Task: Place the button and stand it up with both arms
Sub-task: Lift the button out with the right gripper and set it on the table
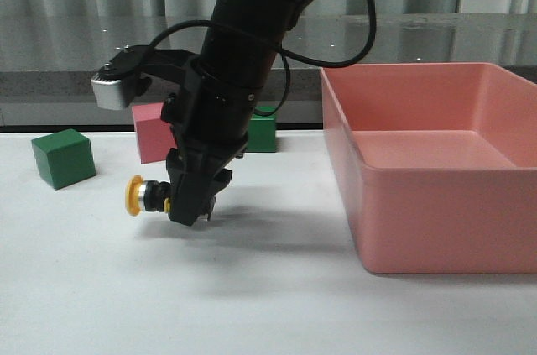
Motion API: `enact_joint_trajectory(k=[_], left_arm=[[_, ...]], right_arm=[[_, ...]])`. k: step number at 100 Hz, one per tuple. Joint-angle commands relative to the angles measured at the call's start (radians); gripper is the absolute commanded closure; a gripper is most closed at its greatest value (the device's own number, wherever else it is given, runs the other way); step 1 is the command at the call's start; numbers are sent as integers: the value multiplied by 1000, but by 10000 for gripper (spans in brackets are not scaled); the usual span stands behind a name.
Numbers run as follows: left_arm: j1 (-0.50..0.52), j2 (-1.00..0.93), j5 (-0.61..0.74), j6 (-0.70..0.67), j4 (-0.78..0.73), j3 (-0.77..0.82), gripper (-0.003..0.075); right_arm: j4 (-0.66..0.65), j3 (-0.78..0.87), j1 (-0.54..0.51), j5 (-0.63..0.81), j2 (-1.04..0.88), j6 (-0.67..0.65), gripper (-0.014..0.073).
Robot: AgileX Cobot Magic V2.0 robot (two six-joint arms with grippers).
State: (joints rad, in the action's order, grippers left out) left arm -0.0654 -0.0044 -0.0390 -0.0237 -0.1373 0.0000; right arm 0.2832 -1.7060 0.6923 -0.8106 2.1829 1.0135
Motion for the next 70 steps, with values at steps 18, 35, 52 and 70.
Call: enact_joint_trajectory(k=[18, 35, 52, 70], left_arm=[[0, -31, 76, -9, 8, 44, 740], [0, -31, 76, -9, 8, 44, 740], [0, -31, 76, -9, 8, 44, 739], [0, -31, 76, -9, 8, 44, 740]], right_arm=[[17, -40, -3, 50, -63, 11, -55], [0, -94, -14, 4, -96, -66, -20], [-40, -140, -66, -85, -198, -240, 314], [-44, -138, -196, -185, -327, -369, 653]])
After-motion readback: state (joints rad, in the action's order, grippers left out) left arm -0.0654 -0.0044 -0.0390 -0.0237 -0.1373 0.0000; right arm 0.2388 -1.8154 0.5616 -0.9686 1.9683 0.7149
